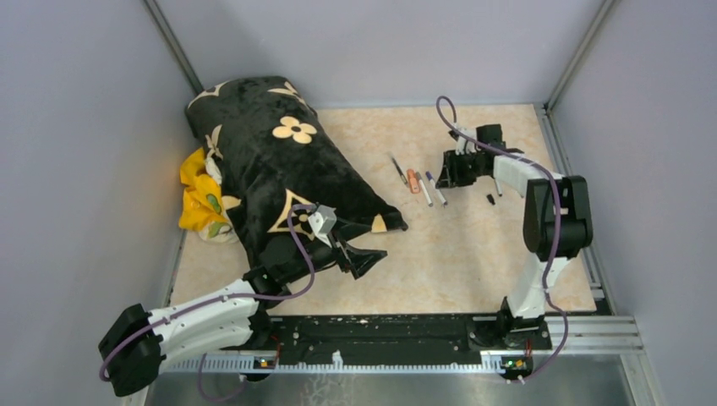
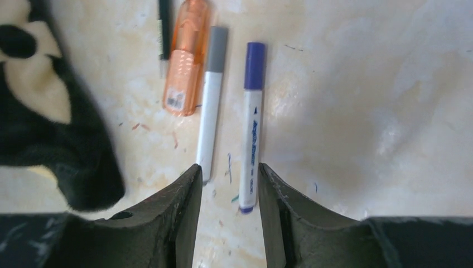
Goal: Insert the pens into the pen caps
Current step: Place the pen at the center of the board, then pick up the pen from the center of the board.
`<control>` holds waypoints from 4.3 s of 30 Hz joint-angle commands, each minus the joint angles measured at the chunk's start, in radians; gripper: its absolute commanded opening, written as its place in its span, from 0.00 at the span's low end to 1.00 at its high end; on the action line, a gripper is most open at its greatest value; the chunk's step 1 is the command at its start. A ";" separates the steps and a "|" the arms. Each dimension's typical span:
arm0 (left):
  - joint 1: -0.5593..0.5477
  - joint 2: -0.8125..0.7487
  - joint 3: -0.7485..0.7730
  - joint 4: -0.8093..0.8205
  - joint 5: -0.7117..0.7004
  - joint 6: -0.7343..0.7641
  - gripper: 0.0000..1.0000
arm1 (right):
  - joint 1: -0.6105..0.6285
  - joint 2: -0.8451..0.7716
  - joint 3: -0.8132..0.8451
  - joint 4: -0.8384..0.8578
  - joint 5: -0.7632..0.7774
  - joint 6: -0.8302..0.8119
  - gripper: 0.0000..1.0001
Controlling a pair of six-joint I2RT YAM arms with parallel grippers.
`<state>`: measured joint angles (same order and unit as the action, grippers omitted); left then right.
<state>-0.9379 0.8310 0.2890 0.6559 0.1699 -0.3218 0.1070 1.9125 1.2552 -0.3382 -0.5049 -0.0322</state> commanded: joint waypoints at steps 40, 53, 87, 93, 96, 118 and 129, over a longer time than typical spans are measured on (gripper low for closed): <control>0.004 0.023 -0.037 0.087 0.034 -0.097 0.99 | -0.295 -0.052 -0.041 0.033 0.345 -0.156 0.27; 0.004 0.005 -0.065 0.111 0.039 -0.128 0.99 | -0.296 0.006 -0.012 -0.052 0.293 -0.200 0.03; 0.007 0.569 0.267 0.611 -0.005 -0.314 0.74 | -0.162 -0.729 -0.368 0.296 -1.013 -0.061 0.00; 0.008 0.667 0.309 0.734 -0.028 -0.328 0.70 | -0.083 -0.722 -0.367 0.298 -1.012 -0.054 0.00; 0.008 0.698 0.341 0.739 -0.033 -0.338 0.67 | -0.040 -0.716 -0.367 0.298 -1.002 -0.055 0.00; 0.008 0.752 0.422 0.649 -0.067 -0.232 0.00 | 0.021 -0.685 -0.372 0.288 -0.966 -0.060 0.00; 0.029 0.562 0.211 0.619 -0.108 -0.120 0.00 | 0.012 -0.693 -0.307 -0.062 -0.573 -0.459 0.61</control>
<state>-0.9222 1.4872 0.5850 1.2789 0.0742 -0.5041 0.1177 1.2282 0.9123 -0.3023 -1.2884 -0.3164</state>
